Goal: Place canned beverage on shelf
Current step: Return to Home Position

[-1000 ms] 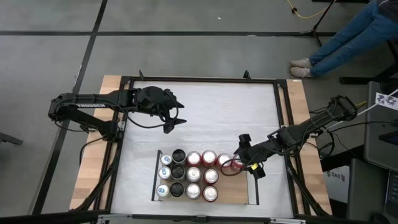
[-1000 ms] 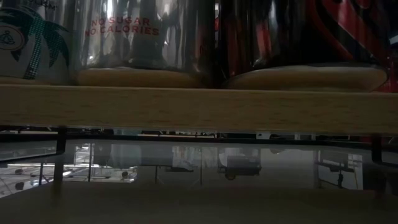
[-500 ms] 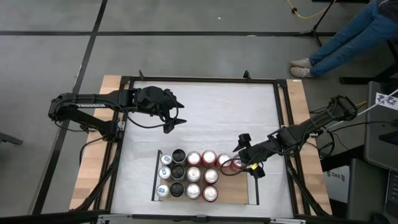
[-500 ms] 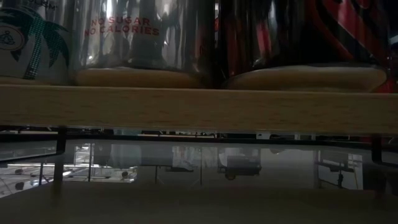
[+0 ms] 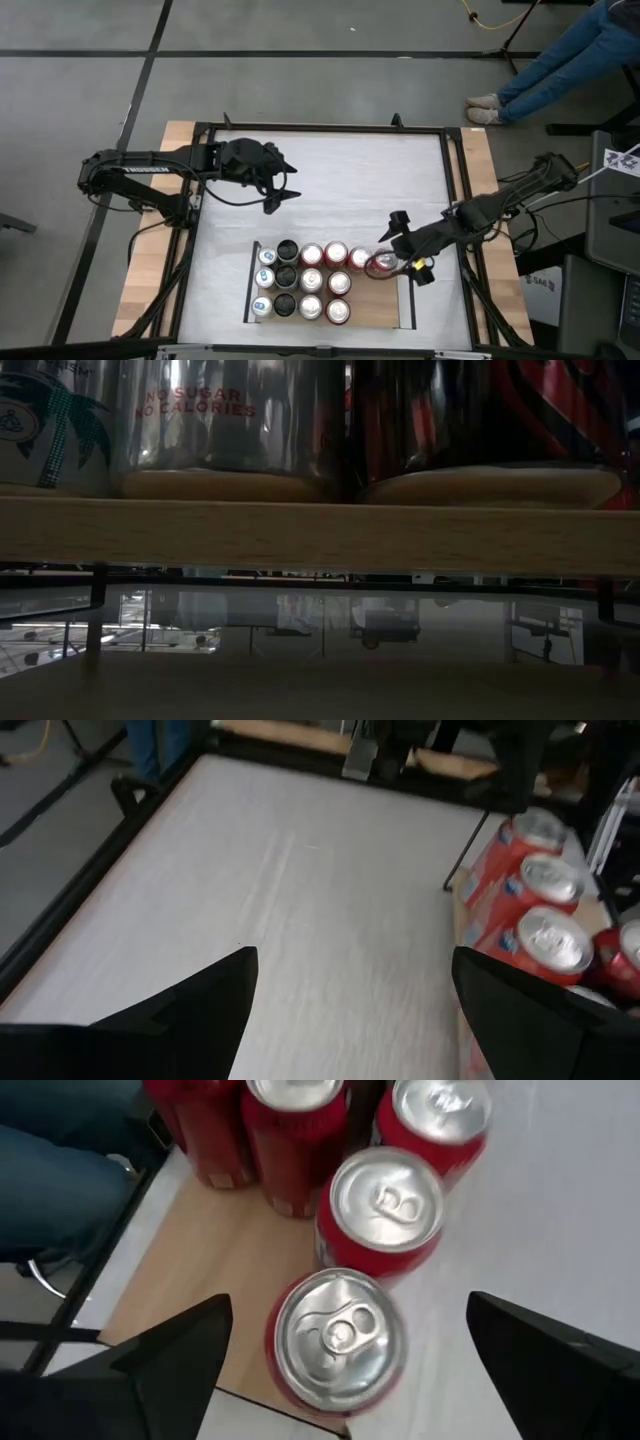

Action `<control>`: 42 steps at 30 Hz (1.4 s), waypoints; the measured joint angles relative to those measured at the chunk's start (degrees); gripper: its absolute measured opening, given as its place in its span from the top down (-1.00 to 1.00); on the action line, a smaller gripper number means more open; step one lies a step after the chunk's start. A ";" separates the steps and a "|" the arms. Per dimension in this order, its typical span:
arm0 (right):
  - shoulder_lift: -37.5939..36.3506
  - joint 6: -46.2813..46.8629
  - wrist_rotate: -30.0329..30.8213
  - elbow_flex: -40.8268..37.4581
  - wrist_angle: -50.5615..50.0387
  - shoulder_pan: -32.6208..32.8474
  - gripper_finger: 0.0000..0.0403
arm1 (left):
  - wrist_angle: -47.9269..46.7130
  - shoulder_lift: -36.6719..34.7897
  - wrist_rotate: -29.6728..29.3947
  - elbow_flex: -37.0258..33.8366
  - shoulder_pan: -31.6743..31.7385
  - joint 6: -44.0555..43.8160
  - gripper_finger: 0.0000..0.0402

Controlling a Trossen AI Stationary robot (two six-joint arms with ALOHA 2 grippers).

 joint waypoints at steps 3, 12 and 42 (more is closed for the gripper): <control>-0.44 -2.71 0.34 3.54 -3.36 0.00 -0.95 | 2.99 -0.17 0.34 0.00 0.02 0.01 -0.62; -0.42 -15.17 6.61 16.87 -11.26 0.00 -0.95 | 4.21 -4.46 -0.48 2.63 0.65 0.48 -0.62; -30.57 -17.36 16.57 5.49 -1.04 -0.15 -0.95 | -1.27 -43.10 -8.73 -16.96 0.66 4.95 0.10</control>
